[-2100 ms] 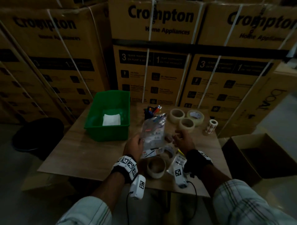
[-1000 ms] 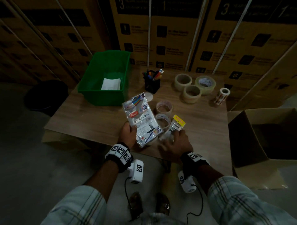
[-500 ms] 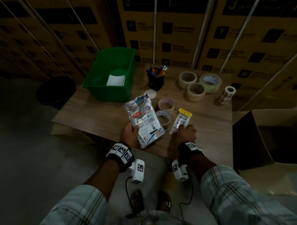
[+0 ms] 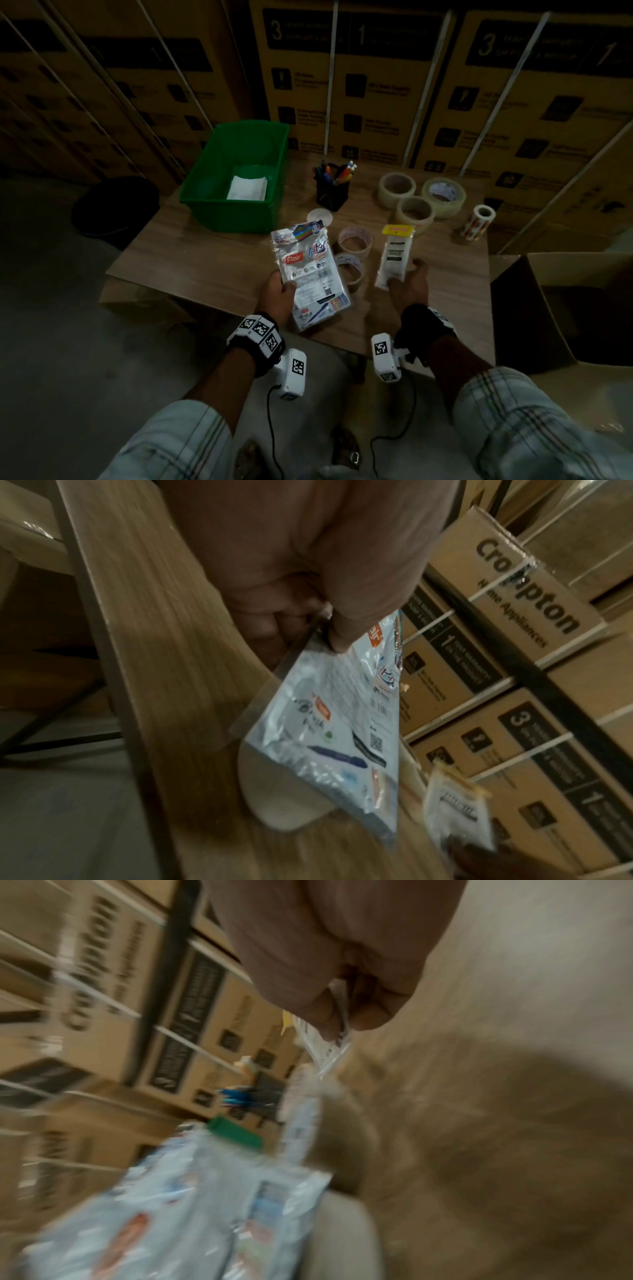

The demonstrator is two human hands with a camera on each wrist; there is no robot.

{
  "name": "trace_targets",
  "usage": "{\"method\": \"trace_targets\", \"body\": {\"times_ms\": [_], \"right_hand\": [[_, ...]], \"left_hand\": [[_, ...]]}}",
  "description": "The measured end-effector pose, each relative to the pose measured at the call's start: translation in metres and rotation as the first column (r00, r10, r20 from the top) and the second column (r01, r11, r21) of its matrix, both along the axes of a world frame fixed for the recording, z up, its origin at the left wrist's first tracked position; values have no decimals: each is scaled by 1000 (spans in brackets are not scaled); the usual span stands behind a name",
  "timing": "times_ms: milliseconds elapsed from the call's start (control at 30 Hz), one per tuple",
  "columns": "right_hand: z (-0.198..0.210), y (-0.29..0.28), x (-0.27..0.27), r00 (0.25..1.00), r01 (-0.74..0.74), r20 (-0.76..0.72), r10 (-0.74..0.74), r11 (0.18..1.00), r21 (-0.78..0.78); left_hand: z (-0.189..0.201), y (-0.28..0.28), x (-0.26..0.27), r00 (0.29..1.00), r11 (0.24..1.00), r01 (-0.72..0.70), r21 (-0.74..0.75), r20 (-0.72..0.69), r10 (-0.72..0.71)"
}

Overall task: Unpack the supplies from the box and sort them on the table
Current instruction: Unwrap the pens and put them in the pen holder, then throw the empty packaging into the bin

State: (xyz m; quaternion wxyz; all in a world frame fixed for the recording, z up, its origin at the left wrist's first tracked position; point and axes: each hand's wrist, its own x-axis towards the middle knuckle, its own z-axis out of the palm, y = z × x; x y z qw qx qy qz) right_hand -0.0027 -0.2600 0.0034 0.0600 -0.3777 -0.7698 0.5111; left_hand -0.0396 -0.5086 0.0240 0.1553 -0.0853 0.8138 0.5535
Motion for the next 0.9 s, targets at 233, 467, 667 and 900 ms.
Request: {"method": "trace_targets", "body": {"times_ms": [233, 467, 667, 900], "right_hand": [[28, -70, -45, 921, -281, -270, 280, 959, 37], [61, -211, -107, 817, -490, -368, 444, 871, -39], [79, -370, -178, 762, -585, -389, 518, 808, -69], [84, -517, -237, 733, -642, -338, 590, 764, -59]], "left_hand": [[17, -41, -16, 992, 997, -66, 24, -104, 69], [39, -185, -64, 956, 981, -195, -14, -224, 187], [53, -343, -116, 915, 951, -293, 97, -260, 308], [58, -483, -152, 914, 946, -324, 17, -254, 318]]}}
